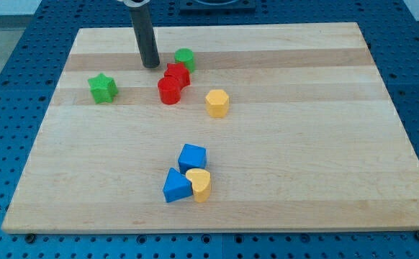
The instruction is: Move the green circle parallel to the red star
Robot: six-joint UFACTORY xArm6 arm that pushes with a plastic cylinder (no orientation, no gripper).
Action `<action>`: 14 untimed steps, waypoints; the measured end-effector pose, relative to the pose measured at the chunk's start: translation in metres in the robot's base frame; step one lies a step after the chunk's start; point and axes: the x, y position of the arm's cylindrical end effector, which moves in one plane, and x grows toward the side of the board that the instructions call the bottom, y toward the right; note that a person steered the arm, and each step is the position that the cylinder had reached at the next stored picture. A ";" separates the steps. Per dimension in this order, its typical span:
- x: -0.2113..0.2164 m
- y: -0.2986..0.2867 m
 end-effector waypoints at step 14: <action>-0.006 0.062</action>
